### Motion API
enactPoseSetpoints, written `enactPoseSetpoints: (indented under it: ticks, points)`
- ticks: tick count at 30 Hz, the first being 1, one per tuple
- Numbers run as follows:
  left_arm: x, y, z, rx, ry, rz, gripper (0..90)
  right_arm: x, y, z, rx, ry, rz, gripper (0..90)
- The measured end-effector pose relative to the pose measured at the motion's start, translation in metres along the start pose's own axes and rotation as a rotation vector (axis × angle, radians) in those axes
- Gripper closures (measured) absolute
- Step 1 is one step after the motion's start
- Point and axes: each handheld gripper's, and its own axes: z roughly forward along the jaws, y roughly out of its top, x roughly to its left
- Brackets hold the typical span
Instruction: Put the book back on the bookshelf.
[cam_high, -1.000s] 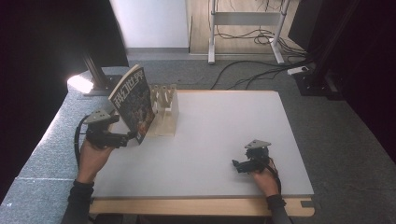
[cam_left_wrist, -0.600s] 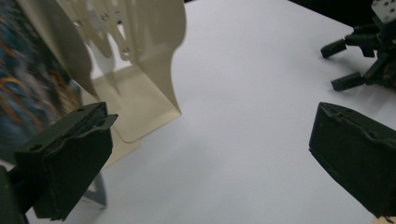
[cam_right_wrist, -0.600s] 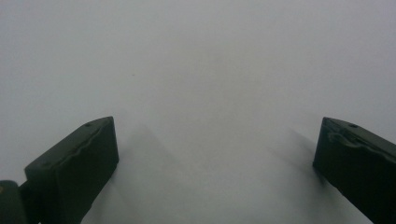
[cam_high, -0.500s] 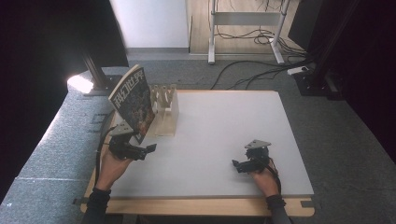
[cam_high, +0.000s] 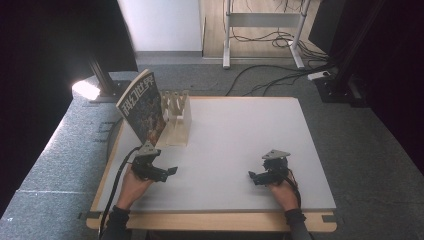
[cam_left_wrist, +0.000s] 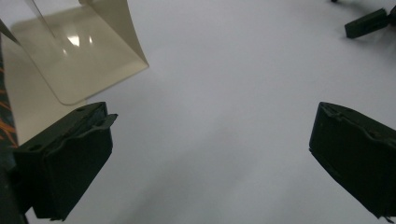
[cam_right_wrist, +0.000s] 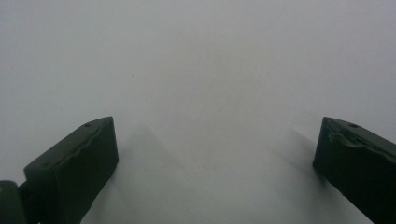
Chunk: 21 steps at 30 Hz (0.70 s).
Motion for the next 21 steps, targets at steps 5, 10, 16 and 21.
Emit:
enactPoseSetpoints:
  ticks: [5,10,16,21]
  points:
    - [0.0,-0.014,0.015,0.034,-0.008,-0.004,0.0,0.0,0.0,0.0,0.0,0.001,0.0,0.0]
    - [0.0,-0.025,0.028,0.082,0.001,-0.001,0.0,0.0,0.0,0.0,0.001,0.001,0.001,0.0]
    - [-0.003,-0.031,0.037,0.138,0.017,0.021,0.0,0.0,0.0,0.0,0.002,0.004,0.001,0.0]
    - [-0.009,-0.031,0.04,0.168,0.057,0.057,0.0,0.0,0.0,0.0,0.001,0.004,0.003,0.0]
